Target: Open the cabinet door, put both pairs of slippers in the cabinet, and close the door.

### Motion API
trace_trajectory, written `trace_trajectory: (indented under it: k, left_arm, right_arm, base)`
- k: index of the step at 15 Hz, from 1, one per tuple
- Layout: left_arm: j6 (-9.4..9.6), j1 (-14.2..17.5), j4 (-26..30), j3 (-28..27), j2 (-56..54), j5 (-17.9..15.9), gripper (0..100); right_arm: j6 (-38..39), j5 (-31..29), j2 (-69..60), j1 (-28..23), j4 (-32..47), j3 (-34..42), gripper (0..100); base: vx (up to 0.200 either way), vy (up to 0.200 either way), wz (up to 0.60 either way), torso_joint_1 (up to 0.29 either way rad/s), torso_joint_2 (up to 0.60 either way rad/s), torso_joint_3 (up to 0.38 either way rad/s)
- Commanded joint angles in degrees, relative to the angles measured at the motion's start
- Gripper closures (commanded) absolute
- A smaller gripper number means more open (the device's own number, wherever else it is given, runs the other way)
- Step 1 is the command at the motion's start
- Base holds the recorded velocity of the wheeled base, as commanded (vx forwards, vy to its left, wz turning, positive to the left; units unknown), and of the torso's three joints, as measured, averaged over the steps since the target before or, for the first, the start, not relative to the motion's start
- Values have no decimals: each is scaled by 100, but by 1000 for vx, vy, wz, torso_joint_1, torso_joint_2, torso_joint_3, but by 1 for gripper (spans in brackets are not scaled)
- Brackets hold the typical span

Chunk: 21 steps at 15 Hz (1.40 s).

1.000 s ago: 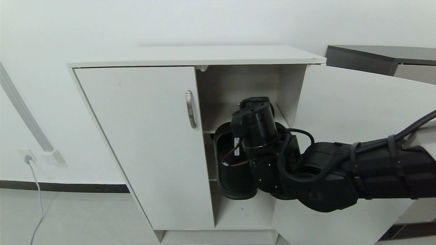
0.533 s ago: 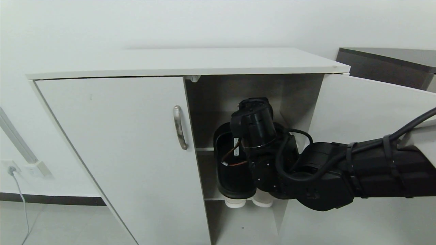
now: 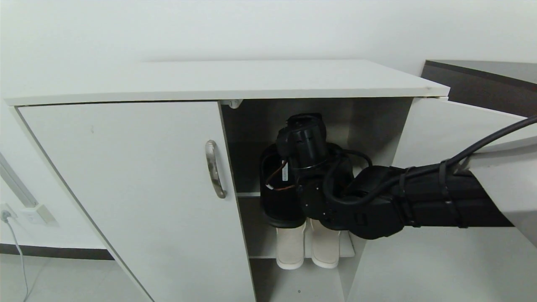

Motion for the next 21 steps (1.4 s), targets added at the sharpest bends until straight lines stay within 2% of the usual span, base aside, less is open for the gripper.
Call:
trace_trajectory:
  k: [1,8,17,18,21]
  left_arm:
    - [1,1,6,1,-1,1,100]
    - [-8,1,-2,1,-1,9,100]
    - [-17,1,-2,1,-1,9,100]
    - [-8,1,-2,1,-1,9,100]
    - [-17,1,-2,1,-1,45,100]
  right_arm:
    - [-5,10,354,-145,129,-374,100]
    - [-5,37,987,-505,1166,-2097,100]
    - [-58,28,1233,-549,1192,-2334,100]
    - [-58,28,1233,-549,1201,-2334,0]
    - [-58,-16,1198,-522,1210,-2194,0]
  base:
    - [0,0,0,0,0,0]
    - [0,0,0,0,0,0]
    - [0,0,0,0,0,0]
    - [0,0,0,0,0,0]
    - [0,0,0,0,0,0]
